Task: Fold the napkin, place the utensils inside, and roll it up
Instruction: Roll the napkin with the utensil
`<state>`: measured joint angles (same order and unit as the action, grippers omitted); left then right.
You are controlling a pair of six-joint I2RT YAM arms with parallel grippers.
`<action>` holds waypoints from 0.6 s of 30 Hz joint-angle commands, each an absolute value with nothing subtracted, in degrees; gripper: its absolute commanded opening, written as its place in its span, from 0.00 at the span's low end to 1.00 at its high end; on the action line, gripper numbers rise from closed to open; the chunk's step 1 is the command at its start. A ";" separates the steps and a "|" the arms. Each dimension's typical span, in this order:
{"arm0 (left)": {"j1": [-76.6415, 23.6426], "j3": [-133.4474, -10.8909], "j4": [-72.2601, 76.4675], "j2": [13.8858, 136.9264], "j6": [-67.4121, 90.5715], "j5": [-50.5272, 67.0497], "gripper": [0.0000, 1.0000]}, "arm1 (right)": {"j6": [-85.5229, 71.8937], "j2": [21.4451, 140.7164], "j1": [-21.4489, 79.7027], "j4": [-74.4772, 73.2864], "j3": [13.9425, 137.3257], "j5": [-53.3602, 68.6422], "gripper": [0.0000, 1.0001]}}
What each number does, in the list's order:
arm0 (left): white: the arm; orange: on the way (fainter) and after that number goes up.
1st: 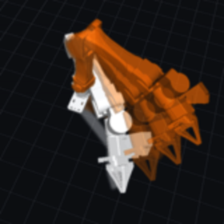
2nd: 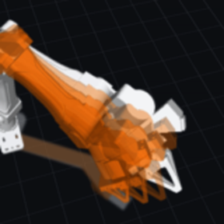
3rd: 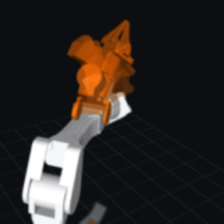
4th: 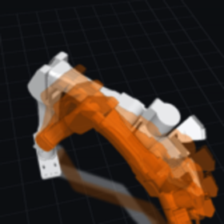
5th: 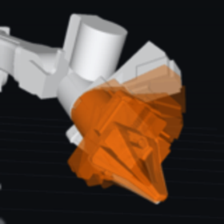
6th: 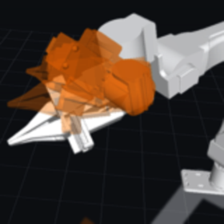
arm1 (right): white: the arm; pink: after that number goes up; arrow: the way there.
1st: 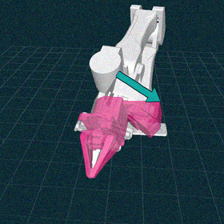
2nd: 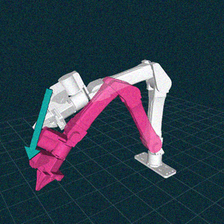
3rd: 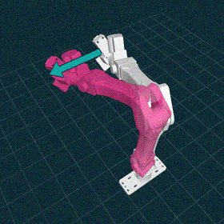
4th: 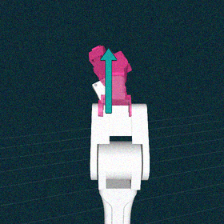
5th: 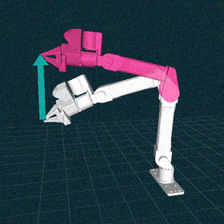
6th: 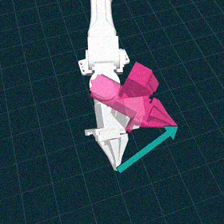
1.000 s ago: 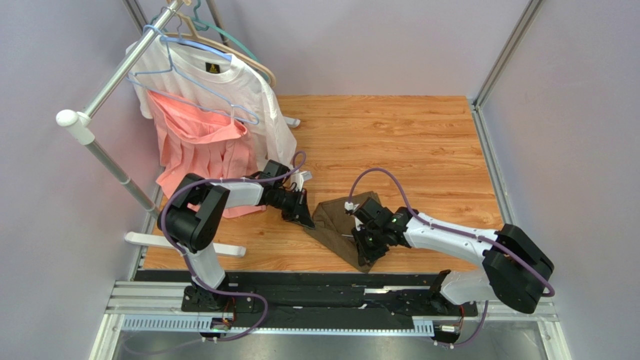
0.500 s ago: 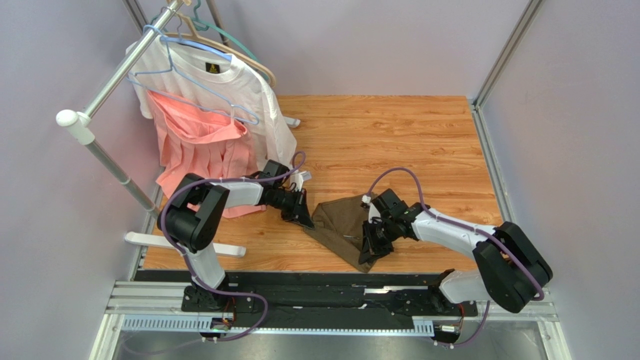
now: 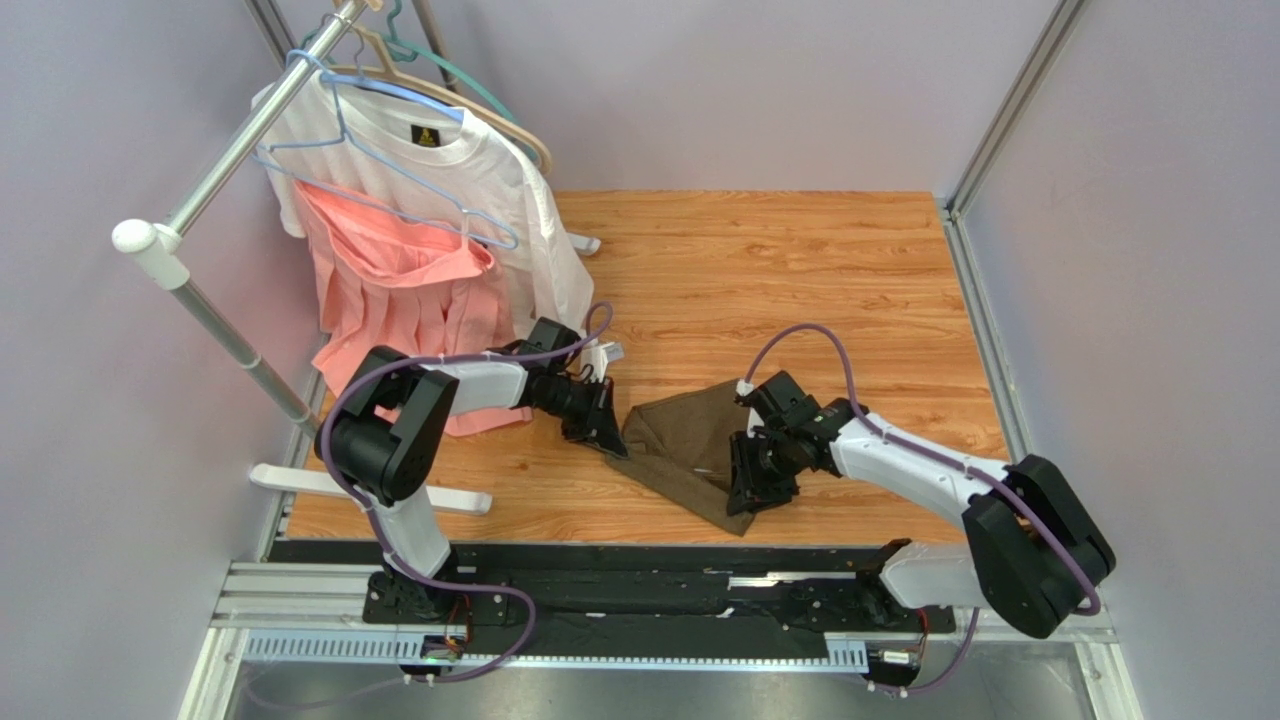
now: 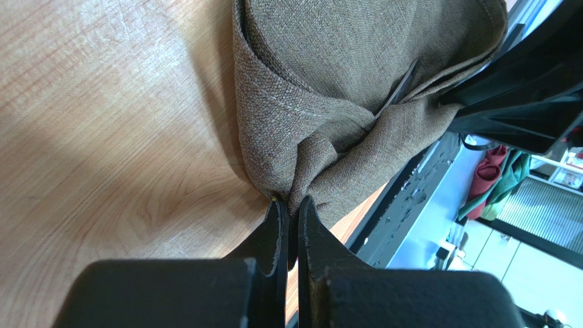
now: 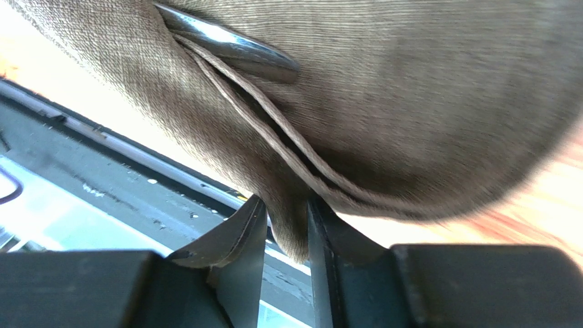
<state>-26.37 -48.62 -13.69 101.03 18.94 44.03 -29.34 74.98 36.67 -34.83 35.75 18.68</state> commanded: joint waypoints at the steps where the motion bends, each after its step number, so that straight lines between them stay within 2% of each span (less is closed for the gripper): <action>1: -26.02 -49.57 -16.26 101.34 16.00 37.97 0.00 | -27.69 71.90 36.39 -41.74 38.23 10.20 0.34; 18: -26.02 -49.48 -15.91 101.34 16.00 38.50 0.00 | -31.11 74.96 37.52 -39.29 34.28 6.16 0.41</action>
<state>-26.37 -48.82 -14.02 101.03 18.92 43.83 -30.20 73.08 36.80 -38.52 35.94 11.27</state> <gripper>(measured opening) 0.030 0.401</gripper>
